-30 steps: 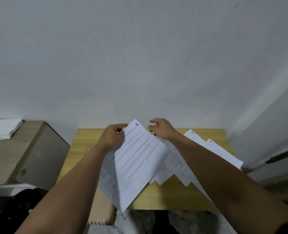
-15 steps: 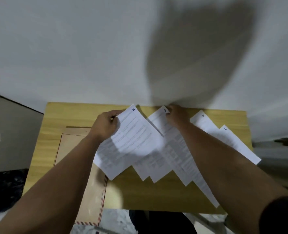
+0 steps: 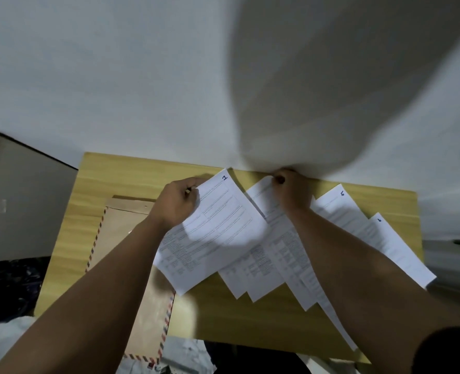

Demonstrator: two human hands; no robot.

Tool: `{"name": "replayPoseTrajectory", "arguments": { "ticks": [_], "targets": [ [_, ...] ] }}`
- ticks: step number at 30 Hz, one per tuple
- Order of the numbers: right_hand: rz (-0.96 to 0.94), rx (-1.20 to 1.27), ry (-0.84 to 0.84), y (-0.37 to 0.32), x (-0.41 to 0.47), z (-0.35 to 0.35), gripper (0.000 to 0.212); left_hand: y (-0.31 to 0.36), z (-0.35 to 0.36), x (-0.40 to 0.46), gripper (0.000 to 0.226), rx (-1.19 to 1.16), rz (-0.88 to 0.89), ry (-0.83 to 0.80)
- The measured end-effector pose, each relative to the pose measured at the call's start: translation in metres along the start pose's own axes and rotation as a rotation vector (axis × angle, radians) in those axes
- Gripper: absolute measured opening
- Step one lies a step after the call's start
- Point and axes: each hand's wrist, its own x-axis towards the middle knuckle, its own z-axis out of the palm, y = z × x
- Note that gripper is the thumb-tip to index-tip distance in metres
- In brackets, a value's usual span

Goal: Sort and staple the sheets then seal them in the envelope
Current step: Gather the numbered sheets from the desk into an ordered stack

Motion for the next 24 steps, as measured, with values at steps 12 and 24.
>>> {"name": "replayPoseTrajectory", "arguments": {
  "ticks": [12, 24],
  "targets": [
    [-0.338, 0.086, 0.113, -0.050, -0.068, -0.066, 0.010, 0.038, -0.023, -0.085, 0.024, 0.083, 0.123, 0.101],
    [-0.556, 0.316, 0.164, -0.129, -0.199, -0.228, 0.009, 0.118, -0.059, -0.220, 0.016, 0.126, 0.402, 0.304]
  ]
}}
